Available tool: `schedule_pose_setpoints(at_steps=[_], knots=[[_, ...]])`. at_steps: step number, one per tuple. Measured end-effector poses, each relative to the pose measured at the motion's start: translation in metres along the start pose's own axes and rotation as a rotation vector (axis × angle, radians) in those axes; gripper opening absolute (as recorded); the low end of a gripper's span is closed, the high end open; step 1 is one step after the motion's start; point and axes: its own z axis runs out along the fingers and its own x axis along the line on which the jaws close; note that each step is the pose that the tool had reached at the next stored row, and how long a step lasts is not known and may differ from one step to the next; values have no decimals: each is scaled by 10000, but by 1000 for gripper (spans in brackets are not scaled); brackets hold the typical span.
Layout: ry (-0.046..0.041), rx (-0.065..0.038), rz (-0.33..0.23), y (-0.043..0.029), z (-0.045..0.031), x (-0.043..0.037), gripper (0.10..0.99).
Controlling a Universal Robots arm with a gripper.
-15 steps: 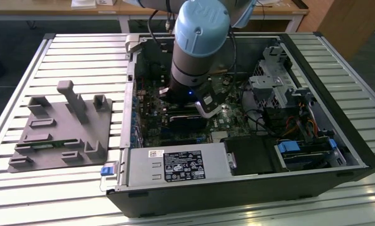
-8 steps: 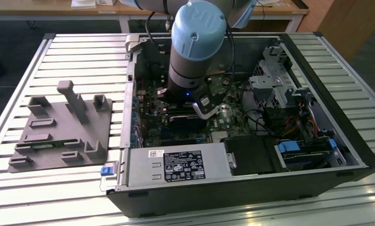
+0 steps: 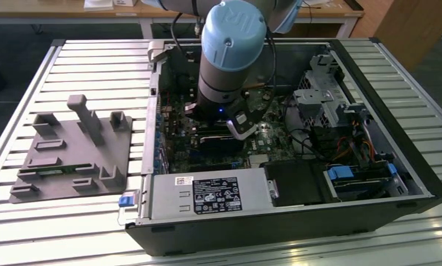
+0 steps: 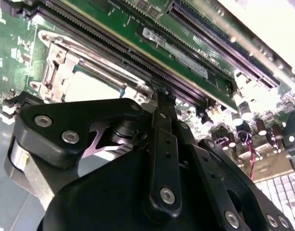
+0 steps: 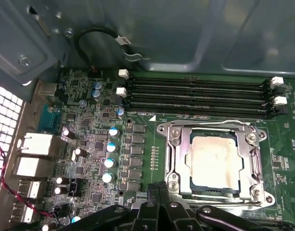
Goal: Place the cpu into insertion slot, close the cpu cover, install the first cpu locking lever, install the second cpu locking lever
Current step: 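Install the second cpu locking lever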
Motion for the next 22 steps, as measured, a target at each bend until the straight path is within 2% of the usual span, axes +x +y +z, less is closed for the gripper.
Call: schedule_pose_setpoints(at_steps=[9, 17, 22], knots=[[2, 5, 4, 66, -181, 7, 106], [3, 7, 5, 69, -188, 7, 106], [2, 5, 4, 85, -233, 8, 106]])
